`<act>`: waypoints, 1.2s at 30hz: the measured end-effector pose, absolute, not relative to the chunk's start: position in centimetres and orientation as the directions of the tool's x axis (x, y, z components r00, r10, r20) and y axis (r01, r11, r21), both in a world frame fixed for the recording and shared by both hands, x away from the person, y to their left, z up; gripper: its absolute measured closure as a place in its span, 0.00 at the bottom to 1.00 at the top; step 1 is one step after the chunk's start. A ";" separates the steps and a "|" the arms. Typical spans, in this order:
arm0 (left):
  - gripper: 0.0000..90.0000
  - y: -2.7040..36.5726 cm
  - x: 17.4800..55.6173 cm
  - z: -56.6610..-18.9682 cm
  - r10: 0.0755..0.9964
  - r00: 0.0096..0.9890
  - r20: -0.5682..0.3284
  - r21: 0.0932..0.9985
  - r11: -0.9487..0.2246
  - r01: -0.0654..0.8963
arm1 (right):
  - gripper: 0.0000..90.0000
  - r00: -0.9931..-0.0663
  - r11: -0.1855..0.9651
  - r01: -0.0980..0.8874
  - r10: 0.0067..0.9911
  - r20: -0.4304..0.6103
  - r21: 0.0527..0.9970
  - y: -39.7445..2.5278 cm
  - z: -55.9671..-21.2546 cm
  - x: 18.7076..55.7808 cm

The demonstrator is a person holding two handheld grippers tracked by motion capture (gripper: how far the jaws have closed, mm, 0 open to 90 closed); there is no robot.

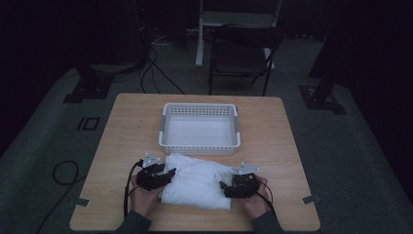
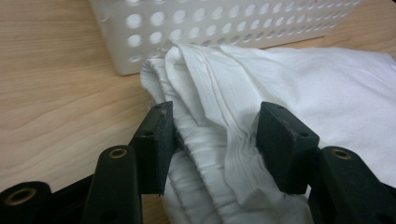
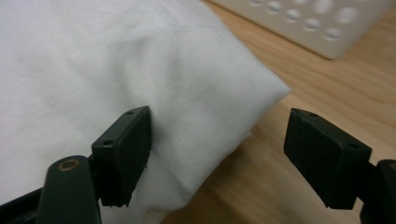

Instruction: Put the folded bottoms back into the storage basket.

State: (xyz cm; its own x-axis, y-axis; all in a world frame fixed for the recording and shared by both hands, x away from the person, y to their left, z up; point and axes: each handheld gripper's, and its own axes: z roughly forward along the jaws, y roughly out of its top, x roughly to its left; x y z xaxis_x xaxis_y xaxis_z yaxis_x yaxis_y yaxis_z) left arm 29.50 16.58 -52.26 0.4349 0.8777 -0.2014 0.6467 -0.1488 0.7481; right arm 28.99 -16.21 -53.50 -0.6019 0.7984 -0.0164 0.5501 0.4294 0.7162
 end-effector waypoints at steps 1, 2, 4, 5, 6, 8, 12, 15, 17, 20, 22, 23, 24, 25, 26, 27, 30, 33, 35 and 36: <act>0.51 16.4 29.6 -52.3 0.877 0.438 -0.199 0.748 -0.153 0.646 | 0.27 -0.593 0.423 0.550 0.805 -0.021 0.720 -16.5 -53.5 29.2; 0.51 16.2 29.7 -52.2 0.876 0.441 -0.195 0.749 -0.158 0.643 | 0.27 -0.593 0.423 0.550 0.805 -0.021 0.720 -16.5 -53.5 29.2; 0.51 15.8 30.1 -52.3 0.873 0.445 -0.198 0.751 -0.157 0.642 | 0.27 -0.574 0.409 0.546 0.818 -0.029 0.731 -17.1 -53.3 29.8; 0.51 15.8 30.1 -52.3 0.873 0.445 -0.198 0.751 -0.157 0.642 | 0.27 -0.574 0.409 0.546 0.818 -0.029 0.731 -17.1 -53.3 29.8; 0.51 15.7 30.2 -52.3 0.874 0.443 -0.199 0.752 -0.153 0.641 | 0.27 -0.572 0.409 0.544 0.819 -0.033 0.733 -17.2 -53.2 30.1; 0.51 15.5 30.4 -52.3 0.877 0.438 -0.198 0.754 -0.149 0.640 | 0.29 -0.564 0.408 0.544 0.825 -0.041 0.733 -17.3 -53.2 30.7; 0.50 15.2 30.6 -52.3 0.885 0.421 -0.198 0.755 -0.136 0.641 | 0.29 -0.550 0.405 0.545 0.834 -0.052 0.734 -17.4 -53.1 31.6; 0.50 15.0 30.8 -52.3 0.890 0.409 -0.200 0.754 -0.127 0.644 | 0.30 -0.542 0.396 0.550 0.839 -0.047 0.735 -17.5 -53.1 32.1; 0.49 15.1 31.1 -52.0 0.888 0.401 -0.225 0.740 -0.112 0.663 | 0.31 -0.539 0.393 0.553 0.841 -0.044 0.735 -17.5 -53.1 32.3; 0.48 15.8 31.3 -50.8 0.891 0.378 -0.252 0.748 -0.069 0.660 | 0.34 -0.547 0.394 0.551 0.836 -0.039 0.735 -17.6 -53.1 32.5; 0.45 15.9 31.1 -49.9 0.889 0.382 -0.254 0.767 -0.055 0.639 | 0.35 -0.549 0.395 0.551 0.835 -0.037 0.735 -17.6 -53.1 32.4; 0.43 15.9 31.0 -49.5 0.886 0.388 -0.254 0.775 -0.054 0.630 | 0.36 -0.548 0.392 0.551 0.836 -0.034 0.737 -17.6 -53.1 32.4; 0.41 15.6 30.6 -49.0 0.880 0.403 -0.250 0.788 -0.058 0.613 | 0.37 -0.549 0.390 0.552 0.835 -0.031 0.737 -17.6 -53.0 32.3; 0.39 15.4 30.3 -48.9 0.877 0.410 -0.249 0.791 -0.059 0.609 | 0.38 -0.553 0.391 0.549 0.833 -0.030 0.739 -17.6 -53.0 32.3; 0.38 15.4 30.3 -48.9 0.877 0.410 -0.249 0.791 -0.059 0.609 | 0.38 -0.553 0.391 0.549 0.833 -0.030 0.739 -17.6 -53.0 32.3; 0.35 15.1 30.1 -48.9 0.874 0.419 -0.244 0.793 -0.068 0.605 | 0.40 -0.554 0.389 0.545 0.832 -0.029 0.743 -17.6 -52.9 32.1; 0.30 14.5 29.5 -48.9 0.875 0.434 -0.214 0.798 -0.101 0.595 | 0.42 -0.555 0.382 0.540 0.831 -0.024 0.750 -17.7 -52.6 31.8; 0.27 14.2 29.0 -49.2 0.876 0.441 -0.193 0.794 -0.125 0.595 | 0.40 -0.553 0.366 0.527 0.833 -0.018 0.767 -18.0 -52.1 31.4; 0.26 14.0 28.9 -49.6 0.878 0.440 -0.191 0.784 -0.133 0.606 | 0.40 -0.553 0.359 0.524 0.833 -0.013 0.772 -18.0 -51.9 31.2; 0.25 13.9 28.9 -49.9 0.876 0.437 -0.203 0.776 -0.129 0.618 | 0.39 -0.557 0.353 0.521 0.831 -0.004 0.777 -18.0 -51.7 31.1</act>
State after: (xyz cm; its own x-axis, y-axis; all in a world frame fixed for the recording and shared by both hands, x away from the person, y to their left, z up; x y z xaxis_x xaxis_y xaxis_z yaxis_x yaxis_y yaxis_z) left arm 28.89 13.94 -49.92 0.4370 0.8763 -0.2029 0.6179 -0.1286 0.7757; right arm 31.07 -18.04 -51.68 -0.5568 0.8306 -0.0040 0.5215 0.3533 0.7767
